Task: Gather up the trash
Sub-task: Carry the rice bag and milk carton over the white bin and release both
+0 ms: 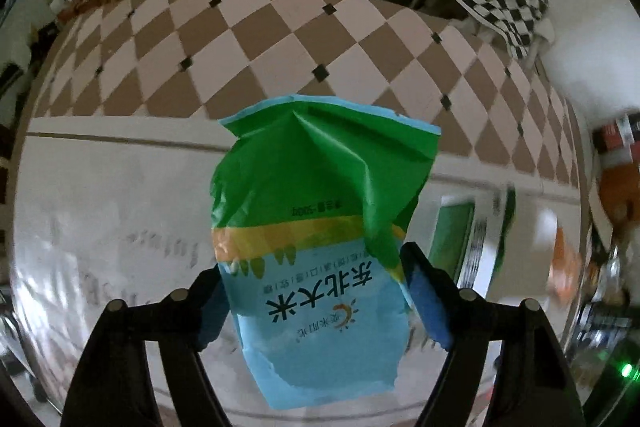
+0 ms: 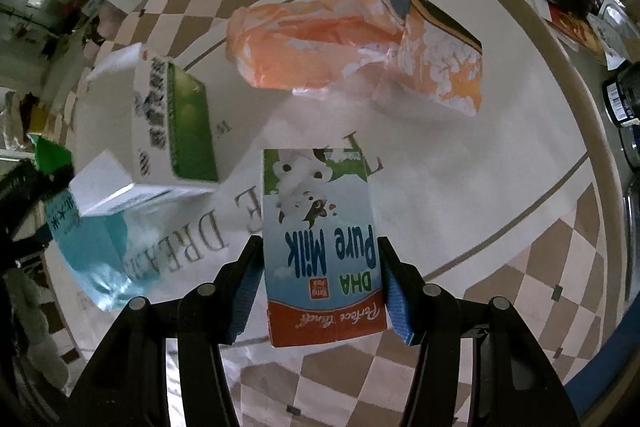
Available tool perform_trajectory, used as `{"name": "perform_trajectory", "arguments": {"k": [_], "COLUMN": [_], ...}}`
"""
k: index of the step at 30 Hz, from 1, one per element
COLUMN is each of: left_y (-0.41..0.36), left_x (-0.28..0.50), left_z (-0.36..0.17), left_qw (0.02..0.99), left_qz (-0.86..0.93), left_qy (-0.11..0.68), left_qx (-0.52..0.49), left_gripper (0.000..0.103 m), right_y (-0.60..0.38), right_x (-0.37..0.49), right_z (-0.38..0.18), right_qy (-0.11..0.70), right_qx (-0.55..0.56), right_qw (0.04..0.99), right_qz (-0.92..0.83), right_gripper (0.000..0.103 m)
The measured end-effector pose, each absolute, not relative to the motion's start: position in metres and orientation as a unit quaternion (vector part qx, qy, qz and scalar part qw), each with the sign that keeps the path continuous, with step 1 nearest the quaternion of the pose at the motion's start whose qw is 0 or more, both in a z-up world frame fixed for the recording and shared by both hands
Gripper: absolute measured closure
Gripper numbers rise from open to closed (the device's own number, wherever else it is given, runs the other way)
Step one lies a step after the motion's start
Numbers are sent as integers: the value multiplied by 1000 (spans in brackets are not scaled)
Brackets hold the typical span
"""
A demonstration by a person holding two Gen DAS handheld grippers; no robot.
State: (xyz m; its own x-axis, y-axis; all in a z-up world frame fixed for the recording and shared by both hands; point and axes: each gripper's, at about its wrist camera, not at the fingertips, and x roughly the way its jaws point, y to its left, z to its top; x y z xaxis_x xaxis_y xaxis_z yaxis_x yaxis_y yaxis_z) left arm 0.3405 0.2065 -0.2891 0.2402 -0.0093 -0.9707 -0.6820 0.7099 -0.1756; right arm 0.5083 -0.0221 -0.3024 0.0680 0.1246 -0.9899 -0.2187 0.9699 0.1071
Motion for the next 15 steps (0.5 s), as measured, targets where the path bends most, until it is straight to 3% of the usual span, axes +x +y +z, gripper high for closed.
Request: {"name": "perform_trajectory", "arguments": {"k": [15], "left_y": [138], "left_x": [167], "left_z": [-220], "left_qw": [787], "left_qz": [205], "left_qy": [530], "left_qx": [-239], "left_gripper": [27], "right_y": [-29], "right_x": [344], "right_z": [-253], "right_qy": [631], "right_qx": [-87], "right_qw": [741], "right_qz": [213], "right_gripper": [46]}}
